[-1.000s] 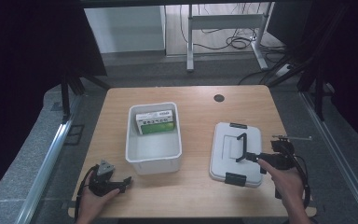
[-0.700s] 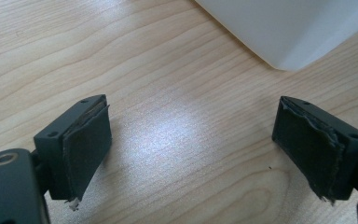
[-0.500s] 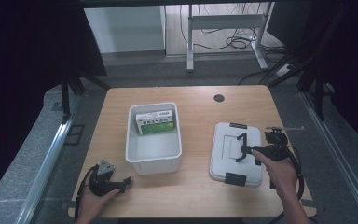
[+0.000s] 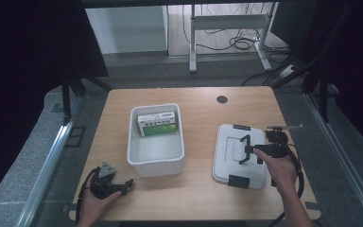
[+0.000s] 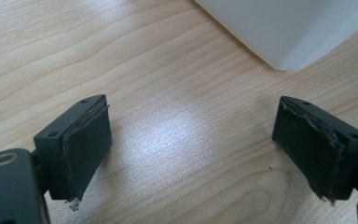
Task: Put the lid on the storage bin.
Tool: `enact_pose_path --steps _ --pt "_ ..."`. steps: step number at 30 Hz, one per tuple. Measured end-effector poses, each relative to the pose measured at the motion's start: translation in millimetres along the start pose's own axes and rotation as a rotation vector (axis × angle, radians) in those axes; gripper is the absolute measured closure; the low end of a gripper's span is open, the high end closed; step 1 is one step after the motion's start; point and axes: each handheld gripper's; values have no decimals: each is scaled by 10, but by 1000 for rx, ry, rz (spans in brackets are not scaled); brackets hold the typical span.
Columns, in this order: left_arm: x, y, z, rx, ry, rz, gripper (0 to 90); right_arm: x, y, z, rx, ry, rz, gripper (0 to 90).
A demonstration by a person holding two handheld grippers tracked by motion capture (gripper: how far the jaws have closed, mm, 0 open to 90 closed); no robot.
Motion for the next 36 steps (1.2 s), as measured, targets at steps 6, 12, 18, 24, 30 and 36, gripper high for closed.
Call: enact_pose_path --steps 6,12,18,24,30,36 --pt "-1 1 1 0 -1 0 115 -80 41 -36 -13 -12 25 428" --pt "-6 6 2 -1 -3 -1 114 -140 99 -47 -14 -41 40 428" --pt "-10 10 3 -2 -4 0 114 -182 149 -32 -5 -65 60 442" --pt "-11 12 4 -3 -5 0 114 -244 177 4 10 -79 86 468" --pt "-13 13 5 -4 -5 0 114 -311 210 -4 4 -94 109 498" --pt "-16 17 4 -4 -4 0 114 -393 256 -54 -16 -94 147 559"
Point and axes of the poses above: each handheld gripper's, and its own axes: x roughly backward along the jaws, y roughly out of its top, z roughly to its left, and after that the axes turned 8 degrees about y, right-handed
